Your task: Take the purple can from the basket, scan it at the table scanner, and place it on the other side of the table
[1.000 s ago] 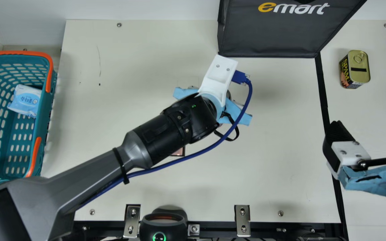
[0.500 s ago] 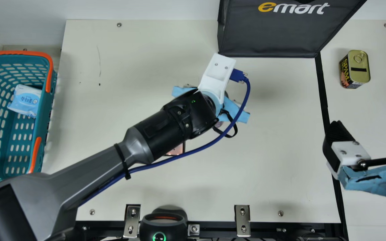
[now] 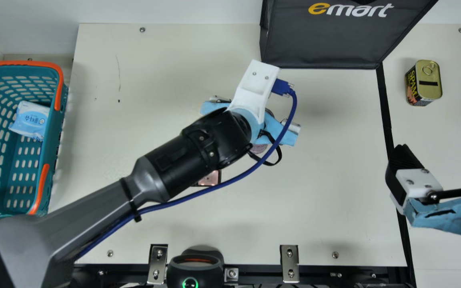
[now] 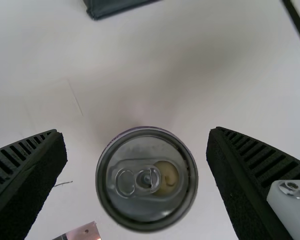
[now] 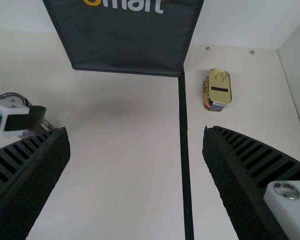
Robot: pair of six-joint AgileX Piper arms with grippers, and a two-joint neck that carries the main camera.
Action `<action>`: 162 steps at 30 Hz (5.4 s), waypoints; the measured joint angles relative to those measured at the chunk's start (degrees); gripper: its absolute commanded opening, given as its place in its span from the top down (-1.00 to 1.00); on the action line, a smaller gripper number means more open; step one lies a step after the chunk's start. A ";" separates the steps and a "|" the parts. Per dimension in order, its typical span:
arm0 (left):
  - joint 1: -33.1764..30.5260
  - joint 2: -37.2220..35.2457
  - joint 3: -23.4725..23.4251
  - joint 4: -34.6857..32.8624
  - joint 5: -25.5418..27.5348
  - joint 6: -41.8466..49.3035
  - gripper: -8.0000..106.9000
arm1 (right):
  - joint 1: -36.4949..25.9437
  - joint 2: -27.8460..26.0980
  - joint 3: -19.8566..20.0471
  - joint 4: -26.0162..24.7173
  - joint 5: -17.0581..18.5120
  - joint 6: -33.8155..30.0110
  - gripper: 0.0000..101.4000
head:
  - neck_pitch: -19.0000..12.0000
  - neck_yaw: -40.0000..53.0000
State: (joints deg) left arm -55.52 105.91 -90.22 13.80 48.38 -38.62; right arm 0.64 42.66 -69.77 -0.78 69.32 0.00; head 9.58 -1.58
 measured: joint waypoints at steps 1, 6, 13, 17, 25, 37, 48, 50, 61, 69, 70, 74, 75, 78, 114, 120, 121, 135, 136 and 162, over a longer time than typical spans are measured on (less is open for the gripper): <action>0.36 -0.68 0.32 -0.22 -0.40 0.00 -0.71 | 0.00 0.00 0.00 0.00 0.00 0.00 -0.87 | 0.09 0.00; 2.48 -6.16 3.97 -2.64 -4.22 0.27 -0.71 | 0.00 0.00 0.00 0.00 0.00 0.00 -0.87 | 0.00 0.00; 7.27 -15.53 11.85 -8.04 -11.13 3.21 -0.71 | 0.00 0.00 0.00 0.00 0.00 0.00 -0.87 | 0.09 0.00; 10.56 -21.76 16.95 -11.95 -15.01 6.03 -0.71 | 0.00 0.00 0.00 0.00 0.00 0.00 -0.87 | 0.00 0.00; 19.16 -35.36 28.34 -22.00 -18.76 14.16 -0.71 | 0.00 0.00 0.00 0.00 0.00 0.00 -0.87 | 0.09 0.00; 34.21 -54.64 38.05 -29.03 -9.30 27.53 -0.71 | 0.00 0.00 0.00 0.00 0.00 0.00 -0.87 | 0.09 0.00; 43.63 -66.41 35.89 -21.11 5.55 32.39 -0.71 | 0.00 0.00 0.00 0.00 0.00 0.00 -0.87 | 0.09 0.00; 43.66 -66.97 35.89 -20.71 6.47 32.39 -0.71 | 0.00 0.00 0.00 0.00 0.00 0.00 -0.87 | 0.09 0.00; 43.66 -66.97 35.89 -20.82 6.61 32.39 -0.71 | 0.00 0.00 0.00 0.00 0.00 0.00 -0.87 | 0.09 -1.05; 43.66 -66.97 35.89 -20.82 6.61 32.39 -0.71 | 0.00 0.00 0.00 0.00 0.00 0.00 -0.87 | 0.00 -10.72; 43.66 -66.97 35.89 -20.82 6.61 32.39 -0.71 | 0.00 0.00 0.00 0.00 0.00 0.00 -0.87 | 0.00 -11.69; 43.66 -66.97 35.89 -20.82 6.61 32.39 -0.71 | 0.00 0.00 0.00 0.00 0.00 0.00 -0.87 | 0.09 -9.32; 43.66 -66.97 35.89 -20.82 6.61 32.39 -0.71 | 0.00 0.00 0.00 0.00 0.00 0.00 -0.87 | 0.09 -8.09; 43.66 -66.97 35.89 -20.82 6.61 32.39 -0.71 | 0.00 0.00 0.00 0.00 0.00 0.00 -0.87 | 0.00 -4.04; 43.66 -66.97 35.89 -20.82 6.61 32.39 -0.71 | 6.97 12.89 -3.87 8.99 -0.97 -9.30 -0.87 | 0.09 -0.18; 43.66 -66.97 35.89 -20.82 6.61 32.39 -0.71 | 7.75 17.35 -5.09 14.07 0.26 -15.91 -0.87 | 0.00 -0.18; 43.66 -66.97 35.89 -20.82 6.61 32.39 -0.71 | 8.07 18.07 -5.09 15.03 0.38 -16.80 -0.87 | 0.09 -0.18; 43.66 -66.97 35.89 -20.82 6.61 32.39 -0.71 | 19.12 28.61 -8.78 12.73 -0.87 -12.56 -0.87 | 0.00 -0.18; 43.66 -66.97 35.89 -20.82 6.61 32.39 -0.71 | 20.12 29.25 -9.05 11.98 -1.05 -11.48 -0.87 | 0.00 -0.18; 43.66 -66.97 35.89 -20.82 6.61 32.39 -0.71 | 39.47 44.56 -14.68 -7.62 -2.41 19.12 -0.87 | 0.00 -0.09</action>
State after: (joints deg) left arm -11.86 38.94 -54.34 -7.03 54.99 -6.24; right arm 40.11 87.22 -84.45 -8.40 66.91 19.12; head 9.58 -1.67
